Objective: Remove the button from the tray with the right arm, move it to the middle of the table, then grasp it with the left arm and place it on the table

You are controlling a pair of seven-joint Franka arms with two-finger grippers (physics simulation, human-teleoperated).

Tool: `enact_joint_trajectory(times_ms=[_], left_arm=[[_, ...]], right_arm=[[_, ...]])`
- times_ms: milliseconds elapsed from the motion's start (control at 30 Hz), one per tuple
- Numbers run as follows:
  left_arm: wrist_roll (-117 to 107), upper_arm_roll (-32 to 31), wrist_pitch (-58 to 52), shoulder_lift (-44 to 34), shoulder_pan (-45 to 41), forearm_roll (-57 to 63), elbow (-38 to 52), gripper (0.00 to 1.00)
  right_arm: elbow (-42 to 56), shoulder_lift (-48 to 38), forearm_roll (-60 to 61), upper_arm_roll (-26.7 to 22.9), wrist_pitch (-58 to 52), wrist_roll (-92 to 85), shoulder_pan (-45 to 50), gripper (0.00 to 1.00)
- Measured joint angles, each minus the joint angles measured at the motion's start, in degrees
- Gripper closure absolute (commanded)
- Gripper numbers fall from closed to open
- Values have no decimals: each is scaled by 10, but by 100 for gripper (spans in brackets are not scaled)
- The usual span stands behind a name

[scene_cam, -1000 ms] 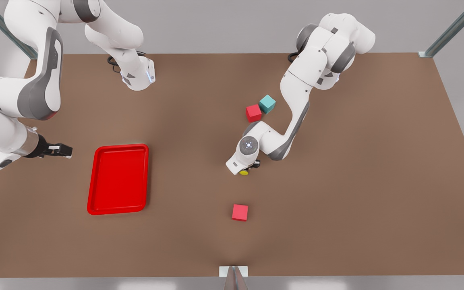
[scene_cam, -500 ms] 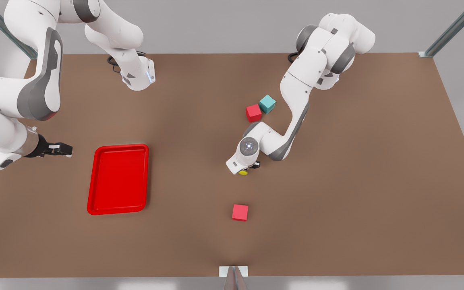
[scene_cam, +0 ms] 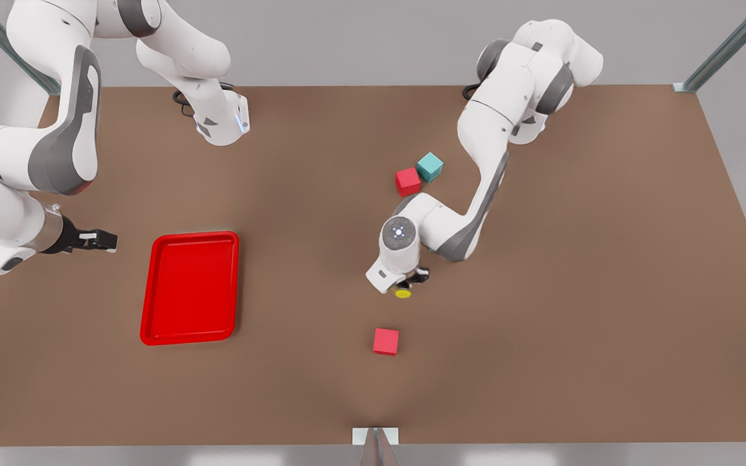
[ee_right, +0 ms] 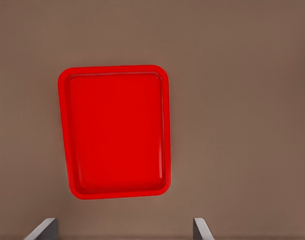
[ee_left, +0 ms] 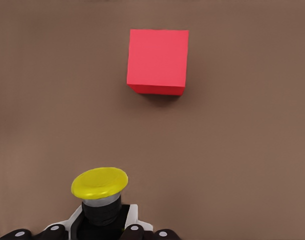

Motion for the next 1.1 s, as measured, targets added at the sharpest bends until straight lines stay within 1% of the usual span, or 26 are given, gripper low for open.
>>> enact_joint_trajectory(times_ms=[100,233,333,400,567,900,933,1100], left_arm=[[-120,2,-52,-6,-23,125,4,51],[-314,1,-124,7,-80,309,2,51],[-454,1,-156,43,-118,416,1,51],[-539,1,-169,62,-135,465,1,51],[-729,0,-186,107,-149,542,2,51],[-989,-1,-176,173,-155,578,-2,51],[-1008,-1,-175,174,-156,581,-2,0],[-1085,-1,-173,175,-161,588,-3,0]], right_arm=[[0,0,0,0,0,-1,0,0],[0,0,0,0,0,-2,0,0],[0,0,0,0,0,-2,0,0],[0,0,0,0,0,-2,0,0],[0,0,0,0,-1,-3,0,0],[1,-1,0,0,-5,-4,-1,0],[1,-1,0,0,-5,-4,-1,0],[1,-1,0,0,-7,-5,-1,0]])
